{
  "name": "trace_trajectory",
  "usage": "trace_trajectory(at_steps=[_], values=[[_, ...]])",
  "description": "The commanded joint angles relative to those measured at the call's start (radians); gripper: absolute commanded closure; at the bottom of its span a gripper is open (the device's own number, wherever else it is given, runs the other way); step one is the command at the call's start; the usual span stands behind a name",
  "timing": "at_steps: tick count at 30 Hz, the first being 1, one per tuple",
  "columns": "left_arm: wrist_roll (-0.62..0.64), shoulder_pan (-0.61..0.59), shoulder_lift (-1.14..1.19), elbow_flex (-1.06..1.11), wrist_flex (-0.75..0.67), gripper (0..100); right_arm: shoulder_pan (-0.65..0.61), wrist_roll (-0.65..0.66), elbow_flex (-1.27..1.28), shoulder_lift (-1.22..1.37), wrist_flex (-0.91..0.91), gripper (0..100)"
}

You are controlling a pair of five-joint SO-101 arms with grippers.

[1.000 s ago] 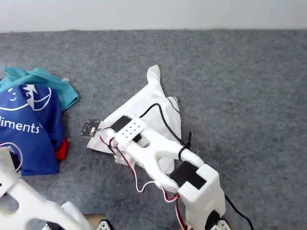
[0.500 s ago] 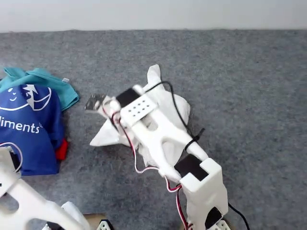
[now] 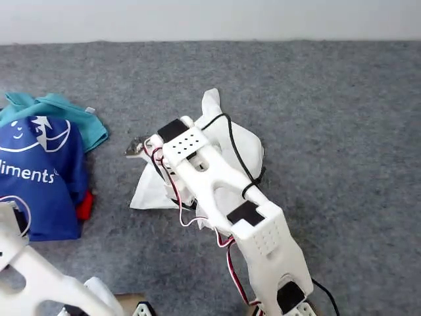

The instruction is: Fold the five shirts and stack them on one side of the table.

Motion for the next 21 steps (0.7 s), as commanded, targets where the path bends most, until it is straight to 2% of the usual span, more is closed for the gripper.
trace_trajectory(at_steps=[1,9,21], values=[[0.008,0.0,-0.021,-0.005,0.002,91,0.001,-0.014,-0.023,-0.012,-0.004,94.6],[0.008,0.0,-0.021,-0.005,0.002,91,0.001,-0.015,-0.023,-0.113,0.074,95.1],[0.008,0.0,-0.021,-0.005,0.002,91,0.018,-0.015,-0.018,-0.191,0.081,93.9]])
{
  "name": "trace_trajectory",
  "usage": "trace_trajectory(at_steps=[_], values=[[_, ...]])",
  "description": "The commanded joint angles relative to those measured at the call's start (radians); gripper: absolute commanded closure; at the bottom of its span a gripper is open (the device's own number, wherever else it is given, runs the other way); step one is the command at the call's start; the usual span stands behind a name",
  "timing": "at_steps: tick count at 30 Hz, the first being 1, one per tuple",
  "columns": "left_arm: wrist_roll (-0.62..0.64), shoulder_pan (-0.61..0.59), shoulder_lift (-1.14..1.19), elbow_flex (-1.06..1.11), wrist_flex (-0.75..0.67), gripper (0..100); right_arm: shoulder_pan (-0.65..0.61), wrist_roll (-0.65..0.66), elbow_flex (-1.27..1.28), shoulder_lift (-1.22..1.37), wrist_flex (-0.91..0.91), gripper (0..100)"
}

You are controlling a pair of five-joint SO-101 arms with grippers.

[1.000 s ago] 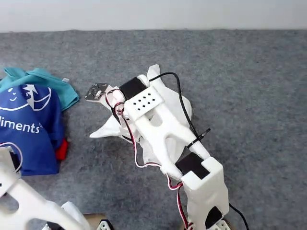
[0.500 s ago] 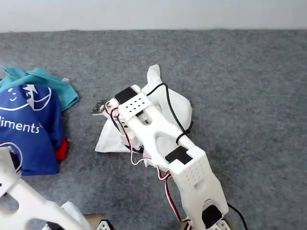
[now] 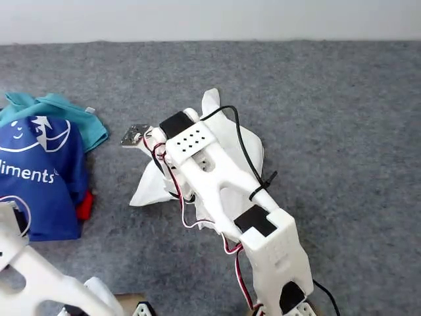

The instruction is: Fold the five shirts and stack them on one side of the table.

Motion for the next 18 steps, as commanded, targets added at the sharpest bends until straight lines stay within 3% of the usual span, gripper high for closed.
trace_trajectory(at_steps=[1,18], values=[[0.008,0.0,-0.021,-0.005,0.002,91,0.018,-0.015,-0.018,-0.047,0.044,92.0],[0.008,0.0,-0.021,-0.005,0.002,91,0.01,-0.017,-0.018,0.033,0.044,91.6]])
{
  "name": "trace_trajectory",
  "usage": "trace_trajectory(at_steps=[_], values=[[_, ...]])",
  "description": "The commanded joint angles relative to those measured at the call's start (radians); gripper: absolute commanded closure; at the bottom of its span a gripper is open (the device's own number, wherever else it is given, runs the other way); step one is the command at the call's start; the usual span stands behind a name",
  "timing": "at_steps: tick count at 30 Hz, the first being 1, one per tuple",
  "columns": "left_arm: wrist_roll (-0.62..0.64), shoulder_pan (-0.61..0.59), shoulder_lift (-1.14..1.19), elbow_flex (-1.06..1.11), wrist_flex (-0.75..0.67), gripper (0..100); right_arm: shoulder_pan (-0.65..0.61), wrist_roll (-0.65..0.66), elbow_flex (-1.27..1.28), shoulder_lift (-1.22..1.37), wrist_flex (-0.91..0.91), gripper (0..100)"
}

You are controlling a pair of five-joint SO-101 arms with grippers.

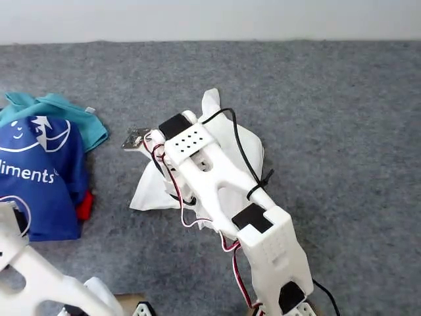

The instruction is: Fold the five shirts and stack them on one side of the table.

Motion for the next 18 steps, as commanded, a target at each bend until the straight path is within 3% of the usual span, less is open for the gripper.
trace_trajectory(at_steps=[1,9,13,18], values=[[0.008,0.0,-0.021,-0.005,0.002,91,0.01,-0.009,-0.018,-0.002,0.044,91.6],[0.008,0.0,-0.021,-0.005,0.0,91,0.015,-0.005,-0.02,0.062,0.036,92.1],[0.008,0.0,-0.021,-0.005,0.0,91,0.016,0.023,-0.023,0.077,0.024,99.3],[0.008,0.0,-0.021,-0.005,0.002,91,0.018,0.04,-0.025,-0.024,0.041,98.9]])
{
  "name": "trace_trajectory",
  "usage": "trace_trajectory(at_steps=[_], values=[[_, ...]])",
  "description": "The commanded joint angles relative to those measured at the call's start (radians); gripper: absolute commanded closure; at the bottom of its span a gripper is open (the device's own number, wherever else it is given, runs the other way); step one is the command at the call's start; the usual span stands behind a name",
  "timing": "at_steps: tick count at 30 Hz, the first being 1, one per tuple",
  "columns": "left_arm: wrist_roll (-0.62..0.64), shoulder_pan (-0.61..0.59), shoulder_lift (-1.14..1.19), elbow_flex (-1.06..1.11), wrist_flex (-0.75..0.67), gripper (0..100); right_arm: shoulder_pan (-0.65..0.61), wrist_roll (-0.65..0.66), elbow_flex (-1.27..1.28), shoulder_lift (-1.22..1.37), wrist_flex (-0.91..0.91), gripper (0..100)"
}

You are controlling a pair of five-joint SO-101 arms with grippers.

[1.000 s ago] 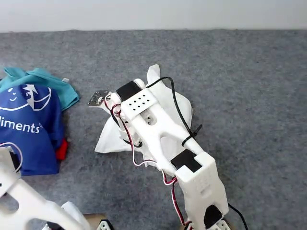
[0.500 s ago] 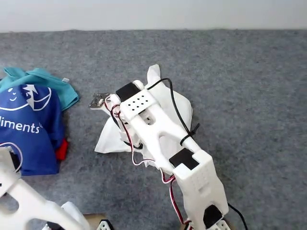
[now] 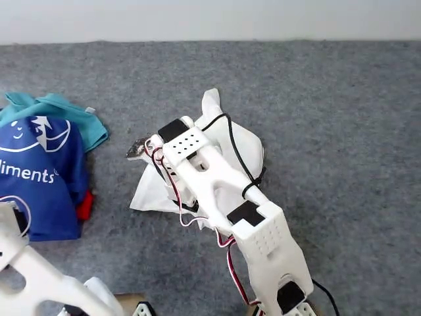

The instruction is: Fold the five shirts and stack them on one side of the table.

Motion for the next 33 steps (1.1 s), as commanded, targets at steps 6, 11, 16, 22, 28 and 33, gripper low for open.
trace_trajectory(at_steps=[6,11,16,22,28,33], values=[[0.008,0.0,-0.021,-0.005,0.002,91,0.127,0.014,-0.017,-0.374,0.048,98.9],[0.008,0.064,-0.021,-0.005,0.002,91,0.329,0.011,-0.017,-0.575,0.048,98.9],[0.008,0.279,-0.021,-0.005,-0.003,91,0.561,0.011,-0.017,-0.742,0.048,98.9],[0.008,0.585,-0.015,0.081,-0.143,91,0.786,0.005,-0.009,-0.846,0.048,98.9],[0.002,0.789,-0.014,0.263,-0.328,89,0.929,0.0,0.198,-0.897,0.045,98.9],[0.008,0.83,-0.011,0.377,-0.433,79,1.013,-0.002,0.387,-0.961,0.042,98.9]])
